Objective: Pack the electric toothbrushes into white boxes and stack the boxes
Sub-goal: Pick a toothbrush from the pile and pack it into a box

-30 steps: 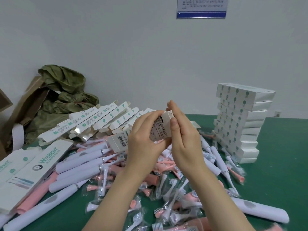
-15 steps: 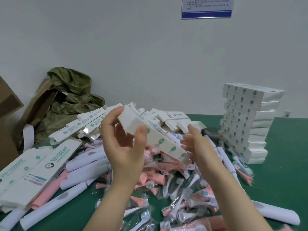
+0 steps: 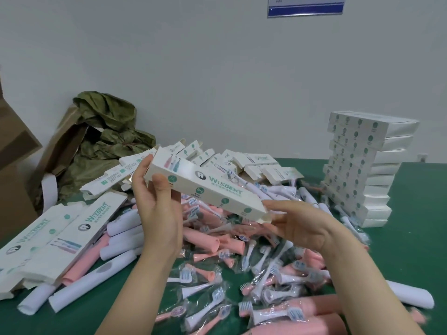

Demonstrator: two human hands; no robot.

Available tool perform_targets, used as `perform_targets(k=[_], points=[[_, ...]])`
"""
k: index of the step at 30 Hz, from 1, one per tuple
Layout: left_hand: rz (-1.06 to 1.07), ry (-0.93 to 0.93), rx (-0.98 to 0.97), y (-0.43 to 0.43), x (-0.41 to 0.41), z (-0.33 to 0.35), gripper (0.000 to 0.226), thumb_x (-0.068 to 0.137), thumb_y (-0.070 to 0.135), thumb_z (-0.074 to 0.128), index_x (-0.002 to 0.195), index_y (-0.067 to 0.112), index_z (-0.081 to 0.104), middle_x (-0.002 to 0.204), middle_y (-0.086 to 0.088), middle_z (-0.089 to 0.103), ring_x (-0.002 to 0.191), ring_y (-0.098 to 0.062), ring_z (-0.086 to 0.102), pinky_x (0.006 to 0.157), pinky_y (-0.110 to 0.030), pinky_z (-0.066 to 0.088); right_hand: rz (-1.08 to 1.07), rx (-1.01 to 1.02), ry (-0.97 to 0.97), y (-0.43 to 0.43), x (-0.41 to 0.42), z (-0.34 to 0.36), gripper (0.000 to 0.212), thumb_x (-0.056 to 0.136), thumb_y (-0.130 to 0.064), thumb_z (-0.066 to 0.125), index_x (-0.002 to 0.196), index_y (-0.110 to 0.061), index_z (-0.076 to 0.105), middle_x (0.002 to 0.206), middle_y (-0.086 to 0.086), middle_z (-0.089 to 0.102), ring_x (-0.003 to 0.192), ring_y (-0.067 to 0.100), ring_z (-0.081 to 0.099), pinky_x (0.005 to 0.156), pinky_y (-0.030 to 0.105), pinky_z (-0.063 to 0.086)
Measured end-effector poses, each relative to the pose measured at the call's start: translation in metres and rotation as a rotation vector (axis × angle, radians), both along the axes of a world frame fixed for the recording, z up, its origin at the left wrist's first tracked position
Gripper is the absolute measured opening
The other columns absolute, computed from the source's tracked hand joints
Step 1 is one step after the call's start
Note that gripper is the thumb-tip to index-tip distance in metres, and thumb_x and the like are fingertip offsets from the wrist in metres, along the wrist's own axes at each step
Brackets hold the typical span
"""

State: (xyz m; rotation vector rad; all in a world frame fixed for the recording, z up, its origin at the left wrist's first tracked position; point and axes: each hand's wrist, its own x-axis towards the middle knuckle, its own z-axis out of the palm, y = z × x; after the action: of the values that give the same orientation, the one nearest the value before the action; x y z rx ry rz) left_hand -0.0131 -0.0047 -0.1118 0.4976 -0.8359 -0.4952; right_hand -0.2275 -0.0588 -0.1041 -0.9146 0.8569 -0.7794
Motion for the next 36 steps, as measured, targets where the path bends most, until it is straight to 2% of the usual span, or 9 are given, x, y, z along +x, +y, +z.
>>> perform_targets(k=[3,6,9,14,17,23,26,33,36], points=[[0.02,-0.041,0.264,-0.001,0.013,-0.008,0.026,0.094,0.016,0.052,0.119,0.02,0.05,0.119,-0.001,0.065,0.103,-0.005,0.064,0.077,-0.014,0.05,-0.174,-0.002,-0.123,-0.001,0.007,-0.006,0.016,0.089,0.008,0.047,0.096,0.002,0.06,0.075,0.015,0.07,0.055,0.016,0.056,0.042,0.017,0.048],[0.414,-0.307,0.502,0.002,0.013,-0.009,0.042,0.093,0.001,0.051,0.131,0.017,0.044,0.136,-0.001,0.049,0.118,-0.006,0.049,0.089,-0.008,0.037,-0.306,-0.129,-0.209,-0.004,0.009,-0.005,0.012,0.091,0.003,0.053,0.098,0.007,0.062,0.095,0.017,0.07,0.076,0.02,0.065,0.058,0.019,0.057],[0.655,-0.674,0.227,0.014,-0.008,0.01,0.035,0.087,0.0,0.05,0.116,0.019,0.052,0.119,0.003,0.05,0.113,-0.005,0.044,0.091,0.0,0.029,-0.265,-0.329,-0.162,0.0,0.011,0.0,0.017,0.091,-0.005,0.058,0.104,0.004,0.065,0.101,0.014,0.072,0.087,0.02,0.069,0.066,0.021,0.056],[0.424,-1.179,0.124,0.016,-0.052,0.033,0.019,0.09,0.024,0.048,0.094,0.018,0.066,0.123,0.003,0.054,0.12,-0.009,0.041,0.1,-0.014,0.027,-0.139,-0.534,-0.178,0.015,0.015,0.008,0.016,0.09,-0.008,0.06,0.102,-0.003,0.068,0.093,0.007,0.072,0.084,0.017,0.069,0.069,0.024,0.055],[0.335,-1.209,0.221,0.012,-0.059,0.034,0.018,0.091,0.028,0.053,0.092,0.02,0.068,0.121,0.006,0.056,0.117,-0.007,0.041,0.101,-0.027,0.032,-0.123,-0.616,-0.136,0.021,0.019,0.009,0.012,0.088,-0.003,0.061,0.095,-0.005,0.07,0.077,0.004,0.066,0.073,0.014,0.063,0.068,0.024,0.054],[0.276,-1.369,0.35,0.014,-0.051,0.032,0.041,0.075,0.043,0.056,0.115,0.039,0.049,0.118,0.021,0.045,0.112,-0.005,0.039,0.1,-0.036,0.035,-0.191,-0.605,-0.126,0.019,0.016,0.013,0.021,0.09,-0.008,0.06,0.106,0.003,0.066,0.099,0.016,0.069,0.09,0.026,0.066,0.072,0.029,0.056],[0.283,-1.368,0.351,0.016,-0.042,0.033,0.057,0.075,0.041,0.063,0.127,0.045,0.04,0.118,0.021,0.043,0.108,-0.002,0.035,0.092,-0.025,0.034,-0.142,-0.601,-0.172,0.022,0.017,0.015,0.022,0.09,-0.006,0.057,0.109,0.004,0.064,0.097,0.016,0.068,0.086,0.024,0.066,0.072,0.029,0.057],[0.568,-1.312,0.168,0.02,-0.022,0.044,0.049,0.071,0.028,0.071,0.117,0.017,0.059,0.109,0.012,0.051,0.099,-0.009,0.04,0.082,-0.028,0.036,-0.127,-0.558,-0.296,0.018,0.015,0.022,0.021,0.096,-0.015,0.049,0.105,-0.003,0.063,0.082,0.007,0.072,0.073,0.014,0.069,0.067,0.022,0.057],[0.655,-1.095,0.205,0.023,-0.009,0.051,0.048,0.074,0.04,0.056,0.116,0.019,0.058,0.105,0.011,0.049,0.094,-0.013,0.045,0.072,-0.017,0.034,-0.274,-0.714,0.089,0.004,0.001,0.016,0.009,0.09,-0.009,0.062,0.097,-0.012,0.066,0.086,0.002,0.074,0.081,0.015,0.07,0.071,0.021,0.055]])
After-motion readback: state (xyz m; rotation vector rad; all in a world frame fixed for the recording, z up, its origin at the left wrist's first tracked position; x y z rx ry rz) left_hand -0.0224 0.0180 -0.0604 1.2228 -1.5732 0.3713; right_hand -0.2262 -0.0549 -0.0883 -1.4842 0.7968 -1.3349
